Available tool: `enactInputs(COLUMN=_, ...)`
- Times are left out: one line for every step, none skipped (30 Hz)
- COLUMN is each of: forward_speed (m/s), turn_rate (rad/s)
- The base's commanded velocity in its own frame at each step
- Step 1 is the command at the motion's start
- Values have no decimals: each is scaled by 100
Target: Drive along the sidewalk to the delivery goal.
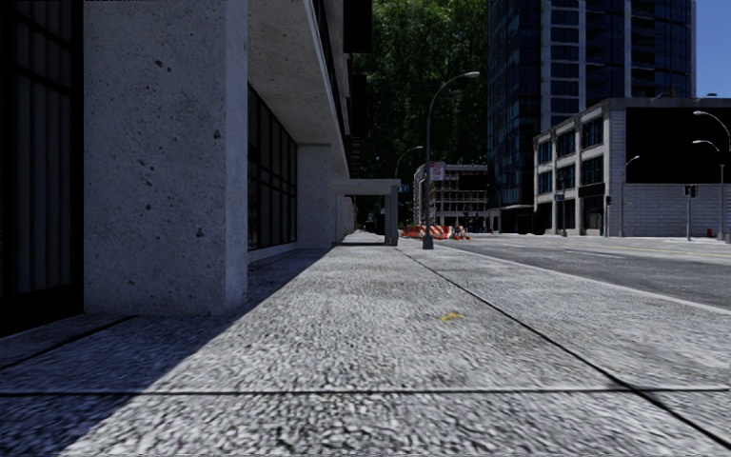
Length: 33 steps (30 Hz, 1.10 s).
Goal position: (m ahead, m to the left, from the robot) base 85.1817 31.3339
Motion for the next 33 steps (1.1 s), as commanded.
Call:
enactInputs(forward_speed=200, turn_rate=0)
enactInputs(forward_speed=200, turn_rate=0)
enactInputs(forward_speed=200, turn_rate=0)
enactInputs(forward_speed=200, turn_rate=0)
enactInputs(forward_speed=200, turn_rate=0)
enactInputs(forward_speed=200, turn_rate=0)
enactInputs(forward_speed=200, turn_rate=0)
enactInputs(forward_speed=200, turn_rate=0)
enactInputs(forward_speed=200, turn_rate=0)
enactInputs(forward_speed=200, turn_rate=0)
enactInputs(forward_speed=200, turn_rate=0)
enactInputs(forward_speed=200, turn_rate=0)
enactInputs(forward_speed=200, turn_rate=0)
enactInputs(forward_speed=200, turn_rate=0)
enactInputs(forward_speed=200, turn_rate=0)
enactInputs(forward_speed=200, turn_rate=0)
enactInputs(forward_speed=200, turn_rate=0)
enactInputs(forward_speed=200, turn_rate=0)
enactInputs(forward_speed=200, turn_rate=0)
enactInputs(forward_speed=200, turn_rate=0)
enactInputs(forward_speed=200, turn_rate=0)
enactInputs(forward_speed=200, turn_rate=0)
enactInputs(forward_speed=200, turn_rate=0)
enactInputs(forward_speed=200, turn_rate=0)
enactInputs(forward_speed=200, turn_rate=0)
enactInputs(forward_speed=200, turn_rate=0)
enactInputs(forward_speed=200, turn_rate=0)
enactInputs(forward_speed=200, turn_rate=0)
enactInputs(forward_speed=200, turn_rate=0)
enactInputs(forward_speed=200, turn_rate=0)
enactInputs(forward_speed=200, turn_rate=0)
enactInputs(forward_speed=200, turn_rate=0)
enactInputs(forward_speed=200, turn_rate=0)
